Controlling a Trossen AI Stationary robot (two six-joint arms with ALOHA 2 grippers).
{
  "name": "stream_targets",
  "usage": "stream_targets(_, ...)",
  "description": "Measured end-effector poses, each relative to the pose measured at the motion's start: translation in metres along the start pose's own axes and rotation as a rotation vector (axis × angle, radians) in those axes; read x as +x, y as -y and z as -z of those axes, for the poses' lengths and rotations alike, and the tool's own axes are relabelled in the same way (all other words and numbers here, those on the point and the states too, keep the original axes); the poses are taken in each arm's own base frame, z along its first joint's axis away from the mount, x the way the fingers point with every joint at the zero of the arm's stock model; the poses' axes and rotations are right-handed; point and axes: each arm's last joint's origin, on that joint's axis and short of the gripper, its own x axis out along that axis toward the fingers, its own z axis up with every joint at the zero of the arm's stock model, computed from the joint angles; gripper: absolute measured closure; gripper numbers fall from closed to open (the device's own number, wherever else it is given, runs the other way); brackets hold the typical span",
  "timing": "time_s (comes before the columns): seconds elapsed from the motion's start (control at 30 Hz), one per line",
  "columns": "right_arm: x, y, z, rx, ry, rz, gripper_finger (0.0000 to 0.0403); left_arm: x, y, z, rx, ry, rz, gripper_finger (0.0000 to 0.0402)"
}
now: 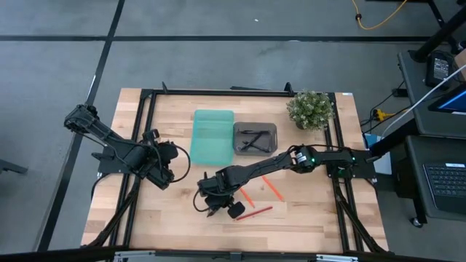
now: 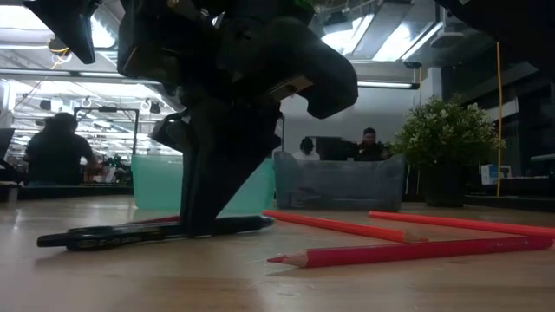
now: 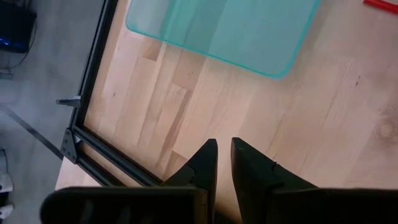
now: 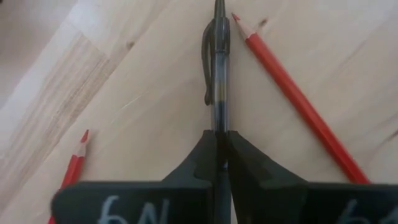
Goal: Sort pens & pencils
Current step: Put the black pen into the black bin
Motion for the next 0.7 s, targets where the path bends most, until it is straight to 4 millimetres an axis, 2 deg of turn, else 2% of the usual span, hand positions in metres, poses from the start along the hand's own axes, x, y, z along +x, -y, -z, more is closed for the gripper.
stream_targets(0.17, -0.004, -0.003, 0.0, 0.017, -0.037, 0.006, 0.0381, 0.0, 0.0, 0.0, 0.0, 0.0, 0.0, 0.036)
stream_targets(0.3, -0.011, -0.003, -0.002, 0.027, -0.042, 0.011, 0.0397, 0.0, 0.0, 0.0, -0.001, 0.0, 0.0, 0.036)
stream_targets(0.7, -0.009, -0.011, -0.005, 0.028, -0.066, 0.022, 0.0398, 0.0, 0.0, 0.0, -0.003, 0.001, 0.001, 0.036)
